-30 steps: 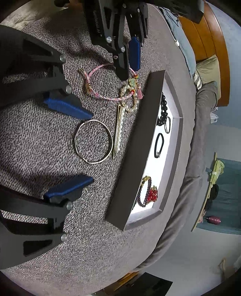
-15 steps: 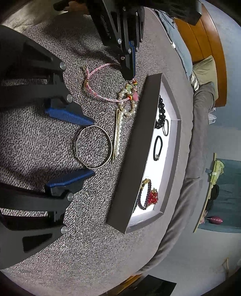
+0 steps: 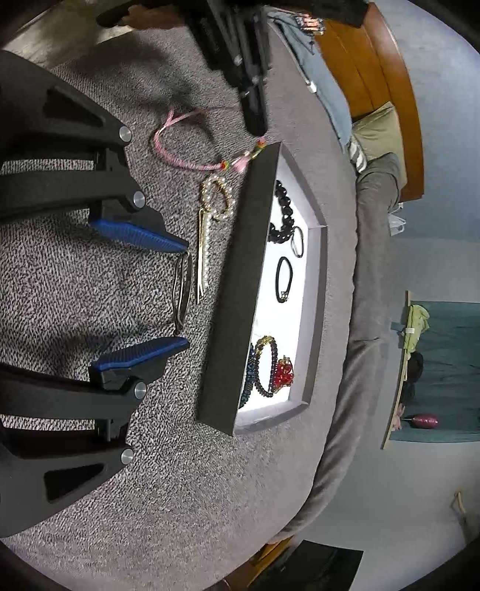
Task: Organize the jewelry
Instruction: 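Grasp the pink cord charm bracelet with the left gripper while the right grasps the silver bangle, then carry both items into the box and open both grippers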
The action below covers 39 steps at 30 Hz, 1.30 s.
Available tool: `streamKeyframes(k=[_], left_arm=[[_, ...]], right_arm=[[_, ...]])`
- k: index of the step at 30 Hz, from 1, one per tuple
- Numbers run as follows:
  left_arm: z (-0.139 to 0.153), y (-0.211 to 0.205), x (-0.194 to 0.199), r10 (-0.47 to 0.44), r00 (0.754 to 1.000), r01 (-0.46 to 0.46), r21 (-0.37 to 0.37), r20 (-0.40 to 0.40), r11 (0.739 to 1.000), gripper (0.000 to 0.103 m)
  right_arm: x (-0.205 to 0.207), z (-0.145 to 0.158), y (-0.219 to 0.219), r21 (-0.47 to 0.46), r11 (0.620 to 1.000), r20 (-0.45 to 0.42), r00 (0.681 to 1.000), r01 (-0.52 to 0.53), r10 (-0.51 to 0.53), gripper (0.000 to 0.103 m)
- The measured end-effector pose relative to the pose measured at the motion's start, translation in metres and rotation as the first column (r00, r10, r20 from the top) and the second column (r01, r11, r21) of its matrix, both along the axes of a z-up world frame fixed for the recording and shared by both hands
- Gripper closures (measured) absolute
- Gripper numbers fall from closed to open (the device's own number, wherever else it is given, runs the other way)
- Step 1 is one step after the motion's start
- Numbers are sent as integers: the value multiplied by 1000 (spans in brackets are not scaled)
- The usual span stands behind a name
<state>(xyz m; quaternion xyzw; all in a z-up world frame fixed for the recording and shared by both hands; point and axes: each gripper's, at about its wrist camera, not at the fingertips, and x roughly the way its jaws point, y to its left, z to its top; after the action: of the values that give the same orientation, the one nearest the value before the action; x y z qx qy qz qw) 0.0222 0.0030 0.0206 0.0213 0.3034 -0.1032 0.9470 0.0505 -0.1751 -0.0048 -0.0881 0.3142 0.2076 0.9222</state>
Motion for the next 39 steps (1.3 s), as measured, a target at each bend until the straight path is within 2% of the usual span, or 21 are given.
streamKeyframes(k=[3,16,26,33,36,39], left_arm=[[0,0,1,0,1000,0,3,-2,1000,100],[0,2,1,-3,1000,3,3,0,1000,100],[47,8,-4,-1,994,5,-31,111,1000,100],[82,12,28,23,985,-17,-40,169,999,100],[88,15,51,37,986,-28,-57,164,998,100],[87,20,77,51,990,-40,-85,132,996,100]], right_arm=[[2,-2,-1,7,1000,-14,1000,3,-3,56],[-8,19,-11,81,997,38,999,7,-10,56],[-6,51,-18,127,992,106,994,20,-34,56],[24,84,-10,132,990,185,980,42,-66,56],[41,89,-4,117,992,204,976,51,-75,56],[65,89,0,139,989,185,980,49,-75,56]])
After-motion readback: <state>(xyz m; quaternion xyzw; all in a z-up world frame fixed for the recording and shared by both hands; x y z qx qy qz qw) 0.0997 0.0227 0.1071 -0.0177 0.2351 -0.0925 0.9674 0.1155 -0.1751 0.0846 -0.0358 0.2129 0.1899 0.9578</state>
